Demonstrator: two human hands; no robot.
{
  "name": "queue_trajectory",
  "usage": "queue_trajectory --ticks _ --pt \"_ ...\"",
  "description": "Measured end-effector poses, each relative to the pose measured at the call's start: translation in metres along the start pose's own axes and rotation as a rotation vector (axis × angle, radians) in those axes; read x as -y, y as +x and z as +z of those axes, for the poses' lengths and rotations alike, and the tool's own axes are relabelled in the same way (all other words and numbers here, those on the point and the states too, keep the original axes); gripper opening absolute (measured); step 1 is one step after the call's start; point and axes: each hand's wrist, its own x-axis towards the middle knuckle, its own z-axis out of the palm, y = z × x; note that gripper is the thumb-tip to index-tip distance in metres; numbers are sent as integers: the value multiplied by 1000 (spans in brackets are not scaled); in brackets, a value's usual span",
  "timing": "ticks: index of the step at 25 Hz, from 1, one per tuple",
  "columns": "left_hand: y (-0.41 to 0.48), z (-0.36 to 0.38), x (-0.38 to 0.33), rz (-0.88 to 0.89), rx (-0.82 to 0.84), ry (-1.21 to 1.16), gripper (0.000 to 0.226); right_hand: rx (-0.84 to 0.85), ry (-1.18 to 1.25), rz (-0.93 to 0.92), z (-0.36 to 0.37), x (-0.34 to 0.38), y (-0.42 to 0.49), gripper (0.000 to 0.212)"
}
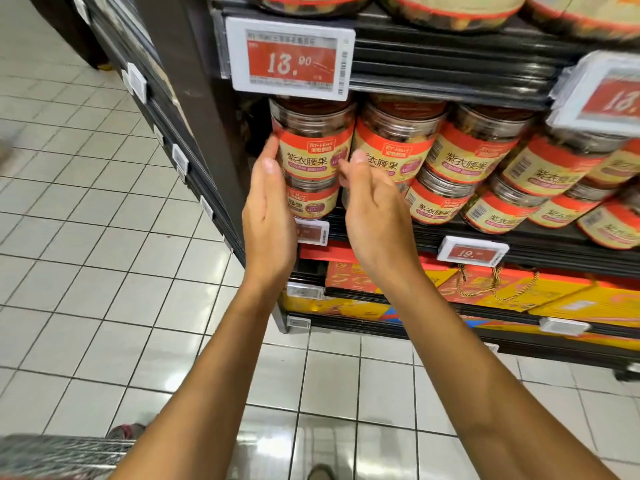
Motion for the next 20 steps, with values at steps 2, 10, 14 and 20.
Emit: queue_trajectory --ticks 2,10,14,20 --pt "0 0 -2 -2 35 8 49 -2 25 -6 2 1 0 49" --pt "-65 -14 -49 -206 -92 103 22 143 33 87 -35 -12 -36 54" --pt "-151 -25 -92 -445 -175 72 19 323 66 165 -66 -17 -99 36" --pt "-314 -58 -166 -598 -503 46 23 829 72 135 -74 -10 -241 33"
